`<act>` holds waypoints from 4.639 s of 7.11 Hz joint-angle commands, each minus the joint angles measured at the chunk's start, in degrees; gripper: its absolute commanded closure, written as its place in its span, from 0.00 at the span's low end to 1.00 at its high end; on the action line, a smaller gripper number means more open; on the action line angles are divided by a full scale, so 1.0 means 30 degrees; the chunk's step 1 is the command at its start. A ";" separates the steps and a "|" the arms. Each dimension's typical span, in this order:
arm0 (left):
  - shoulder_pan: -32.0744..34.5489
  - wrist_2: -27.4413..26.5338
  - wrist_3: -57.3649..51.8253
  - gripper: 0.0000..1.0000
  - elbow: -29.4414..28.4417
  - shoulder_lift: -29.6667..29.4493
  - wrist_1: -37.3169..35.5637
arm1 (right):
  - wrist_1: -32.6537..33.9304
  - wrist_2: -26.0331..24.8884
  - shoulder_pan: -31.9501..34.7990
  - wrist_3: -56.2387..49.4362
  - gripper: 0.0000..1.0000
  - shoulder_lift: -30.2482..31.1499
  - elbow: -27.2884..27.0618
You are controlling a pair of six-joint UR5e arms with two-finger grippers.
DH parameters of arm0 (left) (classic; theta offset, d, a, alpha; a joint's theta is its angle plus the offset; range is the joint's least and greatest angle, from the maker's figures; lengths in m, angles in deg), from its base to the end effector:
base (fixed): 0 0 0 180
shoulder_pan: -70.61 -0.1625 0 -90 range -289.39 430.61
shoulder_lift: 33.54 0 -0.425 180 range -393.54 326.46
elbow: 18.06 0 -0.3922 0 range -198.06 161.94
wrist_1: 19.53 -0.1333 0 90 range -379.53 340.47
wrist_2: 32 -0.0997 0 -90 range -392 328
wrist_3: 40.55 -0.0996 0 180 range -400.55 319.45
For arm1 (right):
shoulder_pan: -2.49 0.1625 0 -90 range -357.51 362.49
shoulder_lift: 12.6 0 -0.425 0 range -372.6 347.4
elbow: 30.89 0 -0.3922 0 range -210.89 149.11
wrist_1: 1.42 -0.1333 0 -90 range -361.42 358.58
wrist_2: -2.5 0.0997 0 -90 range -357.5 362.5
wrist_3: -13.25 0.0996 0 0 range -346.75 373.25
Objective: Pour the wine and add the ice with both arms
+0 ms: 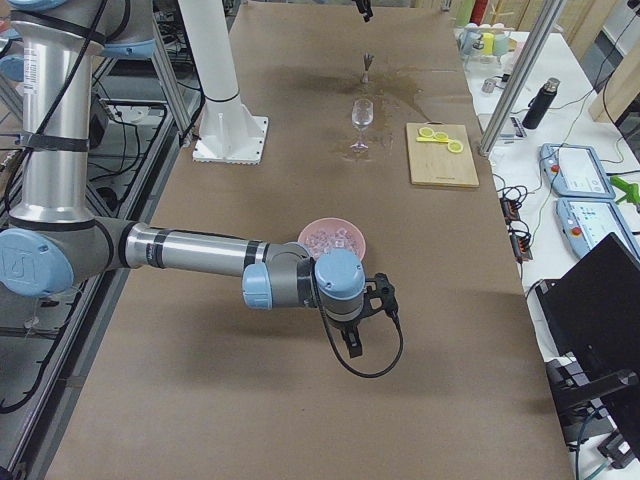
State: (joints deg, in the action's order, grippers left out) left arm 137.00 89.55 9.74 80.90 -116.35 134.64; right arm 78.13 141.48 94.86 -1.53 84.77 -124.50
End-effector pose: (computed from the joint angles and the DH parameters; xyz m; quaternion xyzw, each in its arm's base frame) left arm 0.1086 -0.4512 0.5156 0.2814 0.4971 -0.0423 0.8197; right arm 0.0764 -0.4407 0.6630 0.1142 -0.4013 -0.1222 0.9005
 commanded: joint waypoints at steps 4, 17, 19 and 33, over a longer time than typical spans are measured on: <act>-0.4841 -0.6119 0.1049 0.02 0.0175 0.0153 0.2011 | 0.0056 0.0021 0.0000 0.0004 0.00 0.0003 0.0179; -1.2110 -1.9707 0.3597 0.02 -0.2958 -0.1429 0.3130 | 0.0027 0.0080 -0.0001 0.0033 0.00 0.0032 0.0209; -1.2198 -2.0183 0.3626 0.02 -0.3748 -0.1983 0.3130 | 0.0027 0.0051 0.0000 0.0033 0.00 0.0003 0.0209; -1.2227 -1.9861 0.3568 1.00 -0.4367 -0.2777 0.4624 | -0.0002 0.0051 -0.0030 0.0004 0.00 -0.0056 0.0180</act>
State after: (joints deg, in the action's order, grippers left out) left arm 100.32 29.88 20.48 67.56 -124.68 147.56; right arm 78.12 141.63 94.77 -1.52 84.62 -123.97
